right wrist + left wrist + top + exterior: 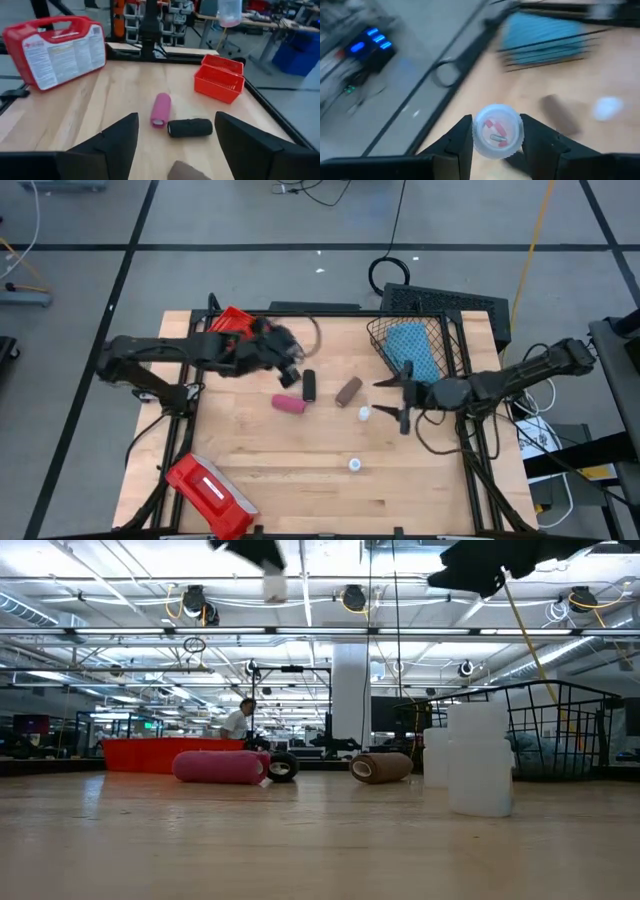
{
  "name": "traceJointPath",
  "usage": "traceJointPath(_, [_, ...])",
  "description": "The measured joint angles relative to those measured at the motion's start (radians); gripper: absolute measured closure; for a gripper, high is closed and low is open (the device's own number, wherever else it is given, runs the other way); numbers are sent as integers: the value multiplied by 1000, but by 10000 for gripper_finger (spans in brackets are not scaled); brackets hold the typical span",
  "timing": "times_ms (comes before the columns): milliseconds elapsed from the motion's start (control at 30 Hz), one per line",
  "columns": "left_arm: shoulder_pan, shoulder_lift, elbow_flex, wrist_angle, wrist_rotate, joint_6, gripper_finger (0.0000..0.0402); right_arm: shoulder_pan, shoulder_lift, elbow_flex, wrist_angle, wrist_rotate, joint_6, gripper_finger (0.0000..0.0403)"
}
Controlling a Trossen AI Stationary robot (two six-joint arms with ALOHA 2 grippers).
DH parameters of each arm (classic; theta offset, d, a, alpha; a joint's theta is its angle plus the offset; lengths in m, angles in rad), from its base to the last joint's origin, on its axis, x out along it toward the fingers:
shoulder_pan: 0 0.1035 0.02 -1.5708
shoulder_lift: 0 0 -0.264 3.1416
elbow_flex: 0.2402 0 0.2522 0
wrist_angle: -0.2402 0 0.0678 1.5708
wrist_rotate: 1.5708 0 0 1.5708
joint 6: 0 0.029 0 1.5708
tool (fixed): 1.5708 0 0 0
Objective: Pick & place medical supplies in basket/bin
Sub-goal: Put the middle transparent pill bottle into the left red bin
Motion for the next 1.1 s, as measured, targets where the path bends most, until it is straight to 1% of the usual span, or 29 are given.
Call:
traceJointPath(67, [67,-75,-94,37,-23,-50,263,0,-55,-26,-19,-2,-26,157])
traceJointPath(167, [206,-186,-239,125,-32,-147,263,-5,-132,-69,-10,1,-80,162])
traceJointPath(267, [357,-262,-365,173,4,-259,263,-25,-187,-115,14,1,-125,167])
traceJointPath(400, [523,-302,-490,197,95,-402,263,-47,-241,-173,71,3,-145,171])
traceJointPath(533, [596,-296,-577,210,145,-456,263,-63,-258,-232,129,0,-165,171])
traceJointPath(700, [671,-281,-620,216,138,-492,263,-69,-258,-266,226,-1,-175,172])
traceJointPath(767, [704,-281,-624,213,138,-499,263,-69,-258,-266,287,-1,-219,172])
traceJointPath(867, [758,-281,-624,235,141,-496,263,-69,-259,-266,338,-1,-219,172])
traceJointPath(967, [808,-281,-624,230,165,-499,263,-69,-256,-266,308,-1,-196,172])
traceJointPath(1100, [843,-281,-624,210,191,-499,263,-68,-256,-266,230,-1,-159,172])
